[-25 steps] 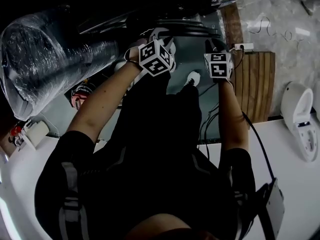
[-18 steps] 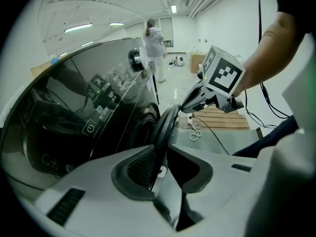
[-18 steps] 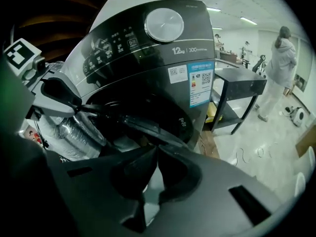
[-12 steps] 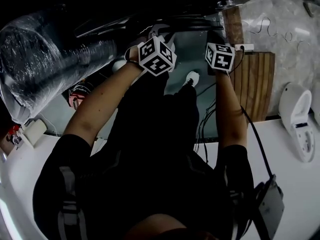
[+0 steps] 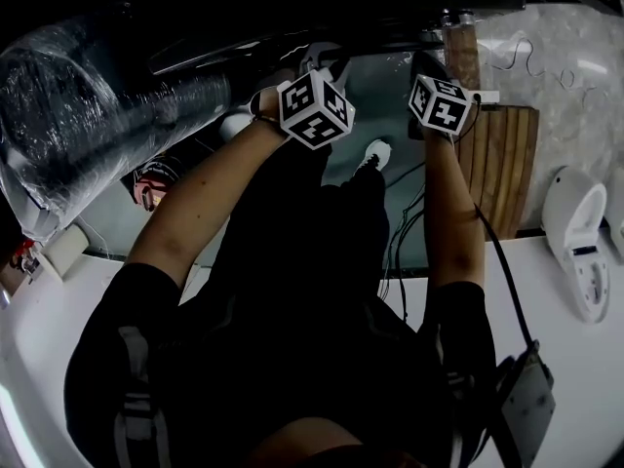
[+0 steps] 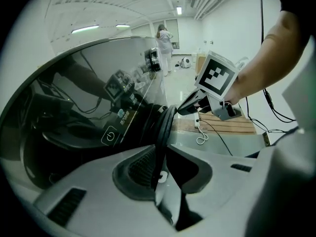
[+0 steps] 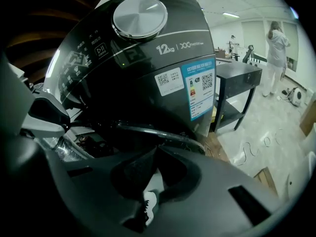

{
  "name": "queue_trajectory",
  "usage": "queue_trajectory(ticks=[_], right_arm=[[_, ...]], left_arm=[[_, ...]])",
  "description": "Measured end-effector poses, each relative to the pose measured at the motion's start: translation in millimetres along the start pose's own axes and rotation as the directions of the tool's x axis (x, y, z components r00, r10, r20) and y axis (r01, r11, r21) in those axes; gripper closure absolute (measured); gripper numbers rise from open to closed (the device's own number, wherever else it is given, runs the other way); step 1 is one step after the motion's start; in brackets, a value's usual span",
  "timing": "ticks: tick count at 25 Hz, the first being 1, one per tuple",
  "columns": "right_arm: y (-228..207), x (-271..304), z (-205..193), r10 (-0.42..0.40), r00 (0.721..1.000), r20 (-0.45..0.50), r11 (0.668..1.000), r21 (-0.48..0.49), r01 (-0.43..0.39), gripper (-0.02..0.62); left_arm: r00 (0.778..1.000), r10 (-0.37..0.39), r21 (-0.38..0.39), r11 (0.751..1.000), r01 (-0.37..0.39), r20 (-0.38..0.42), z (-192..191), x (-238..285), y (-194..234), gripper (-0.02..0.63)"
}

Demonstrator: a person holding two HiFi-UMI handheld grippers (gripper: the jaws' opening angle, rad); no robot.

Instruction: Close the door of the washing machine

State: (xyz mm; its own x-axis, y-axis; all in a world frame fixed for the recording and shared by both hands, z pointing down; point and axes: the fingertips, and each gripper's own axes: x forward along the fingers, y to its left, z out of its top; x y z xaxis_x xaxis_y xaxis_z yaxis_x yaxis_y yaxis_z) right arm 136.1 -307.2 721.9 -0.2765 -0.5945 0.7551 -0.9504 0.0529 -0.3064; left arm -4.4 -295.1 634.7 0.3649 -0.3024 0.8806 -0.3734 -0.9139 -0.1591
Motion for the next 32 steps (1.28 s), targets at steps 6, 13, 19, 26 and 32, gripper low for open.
queue_trajectory(ticks=[6, 13, 19, 26, 32], right_arm=[[0.1, 2.2, 3.9, 0.022, 1.0, -0.014, 1.0, 0.011, -0.022, 0.591], [1.9, 3.0, 2.7, 0.075, 0.997, -0.001, 0.994, 0.085, -0.074, 0.592], [1.6, 5.1, 3.2, 0.115, 0.993, -0.001, 0.992, 0.055, -0.115, 0.592], [2.2, 9.2, 9.9, 0.132, 0.991, 0.01, 0.988, 0.084, -0.132, 0.592], [2.9, 9.8, 8.6, 0.128, 0.992, 0.013, 0.988, 0.082, -0.129, 0.592]], left_arm=[[0.999, -0.038, -0.038, 0.999, 0.038, -0.016, 0.9, 0.8, 2.9, 0.535], [1.0, -0.005, -0.043, 0.999, 0.005, -0.005, 1.7, -0.1, 3.2, 0.535], [1.0, -0.003, -0.058, 0.998, 0.002, -0.003, 1.8, 1.4, 4.4, 0.534], [0.999, -0.012, -0.058, 0.998, 0.01, -0.037, 3.3, 3.0, 8.3, 0.534], [1.0, 0.007, -0.073, 0.997, -0.008, -0.023, 1.6, 2.7, 8.5, 0.534]])
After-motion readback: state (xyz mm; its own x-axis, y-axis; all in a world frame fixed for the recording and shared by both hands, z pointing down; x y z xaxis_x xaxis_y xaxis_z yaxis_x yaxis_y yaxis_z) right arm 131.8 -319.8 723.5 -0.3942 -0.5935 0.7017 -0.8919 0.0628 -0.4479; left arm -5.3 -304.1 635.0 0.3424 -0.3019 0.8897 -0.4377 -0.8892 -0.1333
